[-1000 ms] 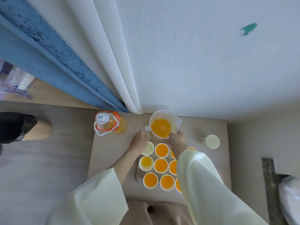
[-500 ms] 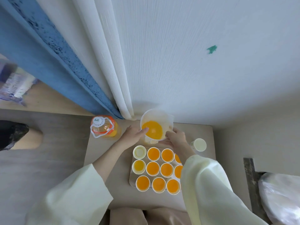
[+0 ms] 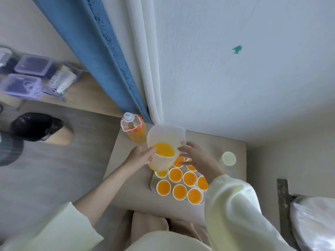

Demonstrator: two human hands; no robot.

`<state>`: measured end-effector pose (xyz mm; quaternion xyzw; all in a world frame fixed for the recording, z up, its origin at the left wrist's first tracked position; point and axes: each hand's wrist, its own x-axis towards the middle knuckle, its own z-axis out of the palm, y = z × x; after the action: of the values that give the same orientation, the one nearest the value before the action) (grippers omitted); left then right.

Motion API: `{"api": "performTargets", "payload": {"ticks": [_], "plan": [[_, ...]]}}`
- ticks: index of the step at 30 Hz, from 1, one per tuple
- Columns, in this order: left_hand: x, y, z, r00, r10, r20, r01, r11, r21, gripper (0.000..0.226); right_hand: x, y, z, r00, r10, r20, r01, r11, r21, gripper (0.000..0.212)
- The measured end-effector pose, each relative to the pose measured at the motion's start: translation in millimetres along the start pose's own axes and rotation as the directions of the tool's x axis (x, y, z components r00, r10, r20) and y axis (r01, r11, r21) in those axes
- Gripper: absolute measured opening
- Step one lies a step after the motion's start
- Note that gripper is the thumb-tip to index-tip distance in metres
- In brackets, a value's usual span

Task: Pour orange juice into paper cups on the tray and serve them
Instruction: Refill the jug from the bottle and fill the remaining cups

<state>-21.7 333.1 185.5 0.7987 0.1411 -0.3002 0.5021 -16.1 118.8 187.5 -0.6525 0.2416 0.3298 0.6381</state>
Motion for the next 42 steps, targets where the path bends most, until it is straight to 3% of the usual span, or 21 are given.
{"api": "performTargets", "payload": {"ticks": [4, 10, 15, 20, 30, 42], "plan": [[-25, -26, -5, 0.993, -0.039, -0.115, 0.038, 0.999, -0.010, 0.048, -1, 22, 17, 0.992, 0.024, 0.123, -0.038, 0.993, 0.113, 0.026], [-47, -61, -5, 0.975, -0.108, -0.195, 0.103, 0.994, -0.040, 0.053, 1, 66, 37, 0.975, 0.049, 0.216, -0.106, 0.959, 0.263, 0.047], [-54, -84, 5, 0.960, -0.172, -0.222, 0.164, 0.985, -0.055, 0.064, -1, 101, 58, 0.993, 0.081, 0.082, -0.102, 0.947, 0.305, 0.043], [-49, -108, 16, 0.959, -0.204, -0.195, 0.206, 0.979, -0.014, 0.065, -2, 132, 75, 0.991, 0.125, -0.038, -0.108, 0.948, 0.299, 0.025], [-32, -140, 35, 0.941, -0.278, -0.194, 0.295, 0.954, 0.062, 0.052, 12, 162, 81, 0.988, 0.156, -0.002, -0.150, 0.955, 0.258, 0.022], [-14, -155, 45, 0.926, -0.317, -0.207, 0.334, 0.941, 0.052, 0.060, 32, 184, 83, 0.969, 0.247, 0.014, -0.239, 0.918, 0.315, 0.030]]}}
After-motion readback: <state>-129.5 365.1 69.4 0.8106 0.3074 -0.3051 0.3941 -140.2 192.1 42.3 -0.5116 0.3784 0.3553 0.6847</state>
